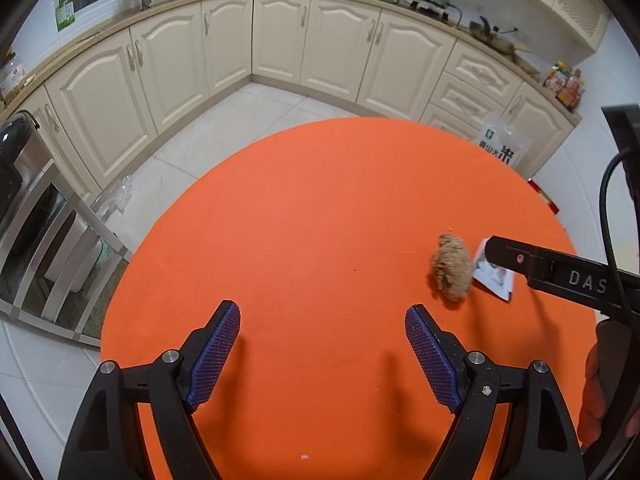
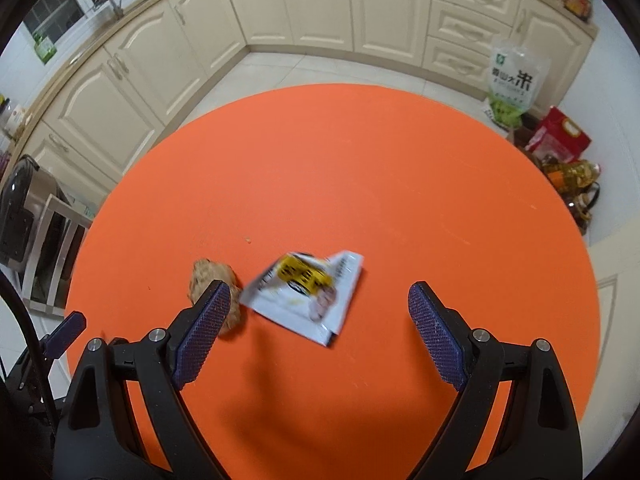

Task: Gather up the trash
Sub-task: 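Grasp the yellow-printed wrapper with the right tool while the left tool grasps the brown lump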

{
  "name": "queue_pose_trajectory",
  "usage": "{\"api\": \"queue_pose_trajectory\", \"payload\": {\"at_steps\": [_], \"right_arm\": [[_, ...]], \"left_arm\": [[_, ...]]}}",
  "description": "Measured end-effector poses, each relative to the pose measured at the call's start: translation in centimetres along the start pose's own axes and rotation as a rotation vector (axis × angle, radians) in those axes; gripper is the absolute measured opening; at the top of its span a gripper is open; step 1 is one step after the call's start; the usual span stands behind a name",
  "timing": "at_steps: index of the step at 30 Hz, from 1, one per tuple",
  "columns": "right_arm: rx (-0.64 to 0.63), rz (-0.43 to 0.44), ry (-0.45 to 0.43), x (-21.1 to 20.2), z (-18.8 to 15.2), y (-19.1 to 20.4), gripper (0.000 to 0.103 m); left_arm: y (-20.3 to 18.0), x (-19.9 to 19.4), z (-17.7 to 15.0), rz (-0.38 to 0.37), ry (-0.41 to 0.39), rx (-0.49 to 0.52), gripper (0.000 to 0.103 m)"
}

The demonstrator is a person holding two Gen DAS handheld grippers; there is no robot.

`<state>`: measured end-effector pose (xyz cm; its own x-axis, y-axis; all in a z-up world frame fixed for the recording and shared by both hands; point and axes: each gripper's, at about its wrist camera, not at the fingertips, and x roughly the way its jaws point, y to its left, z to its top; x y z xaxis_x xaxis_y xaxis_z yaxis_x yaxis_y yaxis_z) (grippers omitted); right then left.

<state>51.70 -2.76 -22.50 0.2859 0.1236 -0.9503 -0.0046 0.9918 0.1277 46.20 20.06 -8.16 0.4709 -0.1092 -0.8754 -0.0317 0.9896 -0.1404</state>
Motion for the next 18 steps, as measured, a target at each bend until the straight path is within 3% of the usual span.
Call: {"api": "queue_pose_trajectory", "payload": {"at_steps": [5, 9, 11, 12, 18], "right_arm": [[0.007, 0.042, 0.062, 1.3, 0.7, 0.0, 0.073], [-0.022, 0.043, 0.081, 1.7, 0.5, -0.1, 0.046], [-0.032, 0.065, 0.089, 1.6, 0.4, -0.2, 0.043], [-0.028, 0.086, 0.086, 1.5, 0.3, -0.5, 0.037], [0.014, 0.153, 0.114, 1.2, -0.3, -2.7, 0.031]], "left_arm": [[0.2, 1.9, 1.6, -0.029, 0.024, -0.024, 0.081], [0.9, 2.6, 2.5, -0.023, 0.034, -0.03, 0.081], [0.8, 2.5, 2.7, -0.026, 0.031, -0.032, 0.081], [0.7, 2.4, 2.6, -0.031, 0.028, -0.032, 0.081], [-0.4, 1.0, 1.6, -0.042, -0.008, 0.006, 0.081]]}}
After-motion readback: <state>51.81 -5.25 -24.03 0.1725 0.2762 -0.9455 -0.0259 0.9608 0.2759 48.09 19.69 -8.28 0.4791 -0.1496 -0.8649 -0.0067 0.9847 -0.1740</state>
